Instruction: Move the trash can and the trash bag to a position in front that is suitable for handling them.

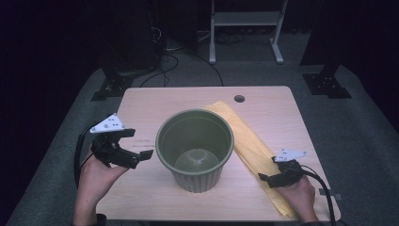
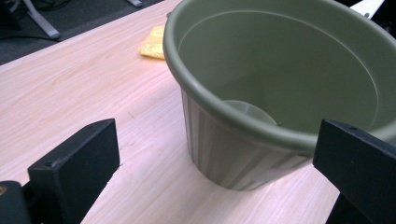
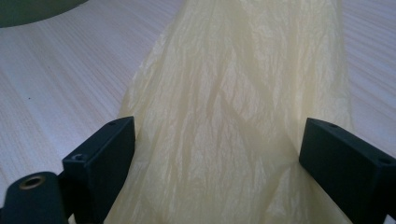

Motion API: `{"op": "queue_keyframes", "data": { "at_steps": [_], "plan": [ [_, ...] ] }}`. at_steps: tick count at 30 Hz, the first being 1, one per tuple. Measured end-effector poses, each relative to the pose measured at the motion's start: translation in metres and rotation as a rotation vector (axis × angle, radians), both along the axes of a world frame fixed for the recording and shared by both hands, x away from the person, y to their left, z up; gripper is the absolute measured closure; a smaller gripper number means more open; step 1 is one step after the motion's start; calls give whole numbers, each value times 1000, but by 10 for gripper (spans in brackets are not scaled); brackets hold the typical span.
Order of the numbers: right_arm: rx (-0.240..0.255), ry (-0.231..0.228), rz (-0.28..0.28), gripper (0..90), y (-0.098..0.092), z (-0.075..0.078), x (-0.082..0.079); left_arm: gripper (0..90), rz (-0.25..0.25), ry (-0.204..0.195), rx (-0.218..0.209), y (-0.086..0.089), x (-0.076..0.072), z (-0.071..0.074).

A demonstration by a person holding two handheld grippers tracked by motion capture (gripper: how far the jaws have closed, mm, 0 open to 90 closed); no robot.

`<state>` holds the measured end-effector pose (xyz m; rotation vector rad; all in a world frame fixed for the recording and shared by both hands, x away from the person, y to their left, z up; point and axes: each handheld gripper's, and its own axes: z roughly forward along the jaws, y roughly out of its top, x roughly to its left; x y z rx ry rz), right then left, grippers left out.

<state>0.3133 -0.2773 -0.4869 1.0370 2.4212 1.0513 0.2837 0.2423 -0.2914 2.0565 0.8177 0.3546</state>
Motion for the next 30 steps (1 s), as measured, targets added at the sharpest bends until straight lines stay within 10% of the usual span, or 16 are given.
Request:
{"op": "queue_keyframes", "data": {
  "at_steps": [11,30],
  "plan": [
    [0,0,0,98,0,0,0,0,0,-2,15,11,-15,-29],
    [-1,-1,0,98,0,0,0,0,-1,45,46,4,-7,-125]
  ]
}}
